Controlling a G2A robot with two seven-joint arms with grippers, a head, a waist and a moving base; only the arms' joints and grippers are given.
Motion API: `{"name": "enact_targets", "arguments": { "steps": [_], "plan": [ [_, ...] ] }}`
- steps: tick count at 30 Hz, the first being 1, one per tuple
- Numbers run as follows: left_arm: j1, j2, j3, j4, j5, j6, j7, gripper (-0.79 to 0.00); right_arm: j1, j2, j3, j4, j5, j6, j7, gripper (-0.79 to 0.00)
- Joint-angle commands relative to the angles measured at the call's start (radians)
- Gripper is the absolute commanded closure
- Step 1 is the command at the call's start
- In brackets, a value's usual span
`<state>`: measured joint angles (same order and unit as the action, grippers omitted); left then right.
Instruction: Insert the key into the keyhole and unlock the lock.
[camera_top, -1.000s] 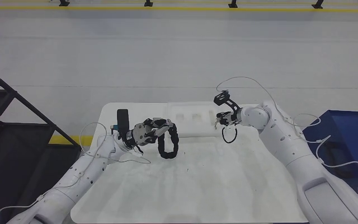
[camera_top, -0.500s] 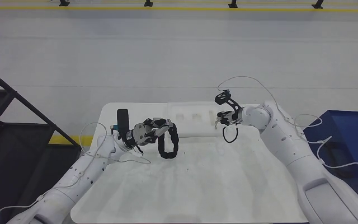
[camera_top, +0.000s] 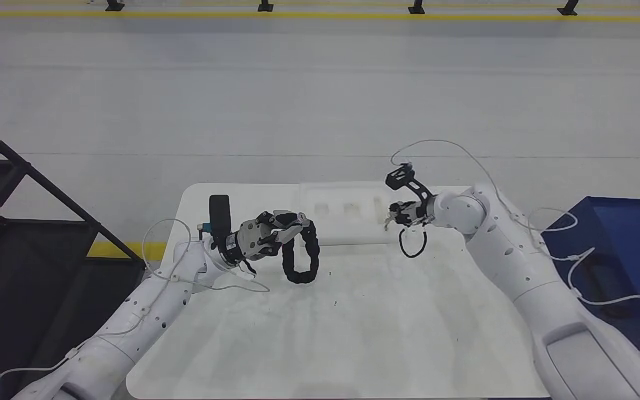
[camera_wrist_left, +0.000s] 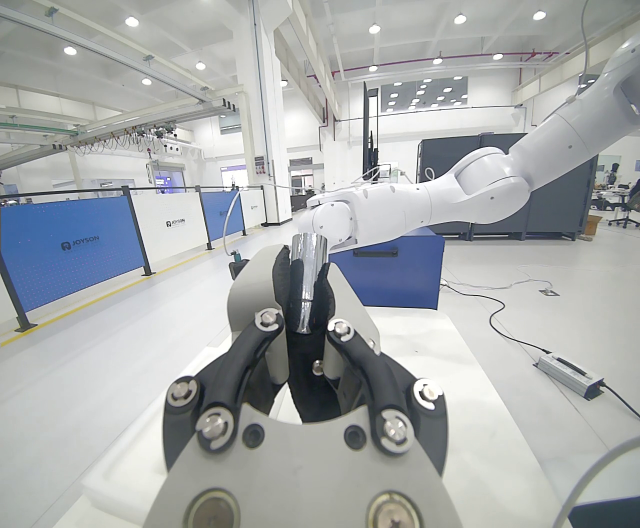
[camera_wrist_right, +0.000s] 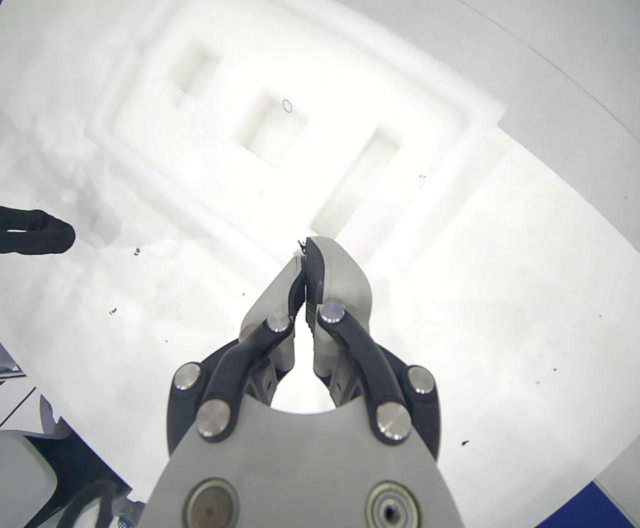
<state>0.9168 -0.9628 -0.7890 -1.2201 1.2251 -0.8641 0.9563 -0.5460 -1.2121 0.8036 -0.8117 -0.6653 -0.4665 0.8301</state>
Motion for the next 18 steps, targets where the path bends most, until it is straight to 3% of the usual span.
{"name": "enact_targets", "arguments": {
  "steps": [1, 16, 18],
  "plan": [
    [0.000, 0.000, 0.000, 0.000, 0.000, 0.000, 0.000, 0.000, 0.004, -0.004, -0.004, 0.013, 0.000, 0.008, -0.001, 0.000],
    [0.000, 0.000, 0.000, 0.000, 0.000, 0.000, 0.000, 0.000, 0.051, -0.055, -0.051, 0.156, 0.018, -0.007, -0.050, 0.000],
    [0.000, 0.000, 0.000, 0.000, 0.000, 0.000, 0.000, 0.000, 0.058, -0.061, -0.058, 0.171, 0.012, -0.029, -0.066, -0.296]
  ]
}}
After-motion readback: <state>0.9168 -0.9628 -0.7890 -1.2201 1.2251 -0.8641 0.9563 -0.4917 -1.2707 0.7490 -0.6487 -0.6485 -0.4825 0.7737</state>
